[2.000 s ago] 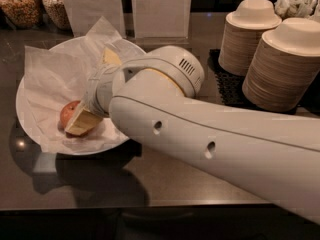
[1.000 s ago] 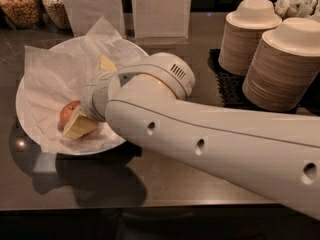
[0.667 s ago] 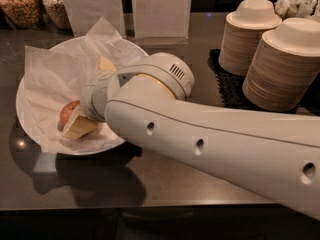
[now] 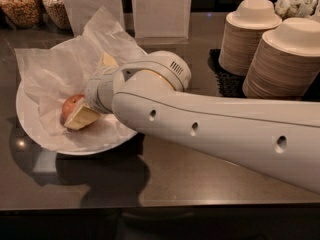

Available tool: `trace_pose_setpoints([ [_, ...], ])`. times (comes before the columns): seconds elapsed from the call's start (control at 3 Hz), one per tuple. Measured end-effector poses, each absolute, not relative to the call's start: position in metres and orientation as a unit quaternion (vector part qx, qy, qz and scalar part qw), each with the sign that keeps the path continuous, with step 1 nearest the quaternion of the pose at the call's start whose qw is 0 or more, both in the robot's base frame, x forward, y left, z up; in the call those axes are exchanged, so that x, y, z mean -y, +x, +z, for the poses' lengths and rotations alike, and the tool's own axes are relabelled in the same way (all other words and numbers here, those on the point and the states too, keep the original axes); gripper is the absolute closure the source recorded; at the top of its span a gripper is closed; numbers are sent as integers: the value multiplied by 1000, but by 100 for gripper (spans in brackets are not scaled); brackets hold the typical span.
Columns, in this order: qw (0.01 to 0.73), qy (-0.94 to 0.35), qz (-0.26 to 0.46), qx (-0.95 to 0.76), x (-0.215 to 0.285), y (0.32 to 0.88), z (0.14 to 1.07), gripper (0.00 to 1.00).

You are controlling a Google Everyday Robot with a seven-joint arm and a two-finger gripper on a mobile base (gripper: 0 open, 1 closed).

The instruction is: Pick apple from white bowl

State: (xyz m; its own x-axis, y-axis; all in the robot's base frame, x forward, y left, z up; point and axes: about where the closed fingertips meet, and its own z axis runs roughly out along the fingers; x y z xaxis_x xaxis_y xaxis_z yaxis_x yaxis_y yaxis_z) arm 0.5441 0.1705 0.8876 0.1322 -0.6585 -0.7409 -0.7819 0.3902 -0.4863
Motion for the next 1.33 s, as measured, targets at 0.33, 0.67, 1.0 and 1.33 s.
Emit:
trace_pose_setpoints([
  [0.33,515,-549,60,-656,-171,544,888,19],
  [0.67,515,-549,60,-656,-171,544,888,42],
  [1.0,515,-549,60,-656,-171,544,888,66],
  [1.33,515,-549,60,-656,-171,544,888,89],
])
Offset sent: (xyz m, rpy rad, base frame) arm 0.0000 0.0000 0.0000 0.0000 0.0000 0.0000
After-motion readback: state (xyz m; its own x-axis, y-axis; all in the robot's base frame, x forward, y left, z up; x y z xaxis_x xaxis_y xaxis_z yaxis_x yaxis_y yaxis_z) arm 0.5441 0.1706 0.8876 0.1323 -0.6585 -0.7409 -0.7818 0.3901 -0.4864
